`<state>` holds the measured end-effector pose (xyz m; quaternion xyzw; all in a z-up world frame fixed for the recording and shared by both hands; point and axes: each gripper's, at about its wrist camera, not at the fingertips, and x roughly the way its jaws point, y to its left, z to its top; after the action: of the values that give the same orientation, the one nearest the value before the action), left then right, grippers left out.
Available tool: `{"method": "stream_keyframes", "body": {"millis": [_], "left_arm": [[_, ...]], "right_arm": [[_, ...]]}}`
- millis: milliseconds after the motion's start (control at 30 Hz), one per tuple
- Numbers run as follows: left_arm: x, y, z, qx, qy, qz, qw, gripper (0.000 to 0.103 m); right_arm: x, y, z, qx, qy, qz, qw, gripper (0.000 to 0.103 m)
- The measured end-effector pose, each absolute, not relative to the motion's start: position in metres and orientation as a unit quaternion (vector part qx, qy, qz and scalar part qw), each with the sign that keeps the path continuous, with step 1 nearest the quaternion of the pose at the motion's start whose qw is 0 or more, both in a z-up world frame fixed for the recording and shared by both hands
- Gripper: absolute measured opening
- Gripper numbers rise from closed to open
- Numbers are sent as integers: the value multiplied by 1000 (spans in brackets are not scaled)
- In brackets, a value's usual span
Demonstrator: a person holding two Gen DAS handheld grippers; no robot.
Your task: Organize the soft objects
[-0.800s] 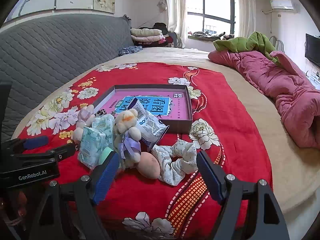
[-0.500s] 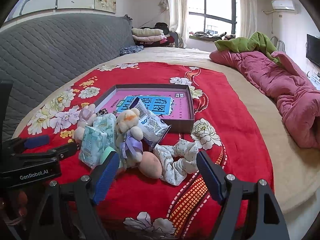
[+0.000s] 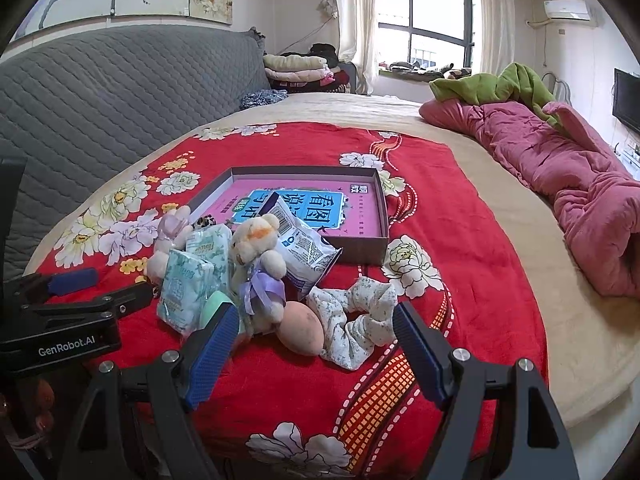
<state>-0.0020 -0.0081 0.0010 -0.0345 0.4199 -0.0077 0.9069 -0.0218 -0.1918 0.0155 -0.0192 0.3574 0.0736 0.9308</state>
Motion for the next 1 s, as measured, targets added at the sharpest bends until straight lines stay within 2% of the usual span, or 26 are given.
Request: {"method": "stream_keyframes", "body": {"millis": [1000], "left_arm": [[2,-3,-12,-55,435,-18,899,83]], "right_arm": [[-23,-176,4,-31,370,114,922,78]]}}
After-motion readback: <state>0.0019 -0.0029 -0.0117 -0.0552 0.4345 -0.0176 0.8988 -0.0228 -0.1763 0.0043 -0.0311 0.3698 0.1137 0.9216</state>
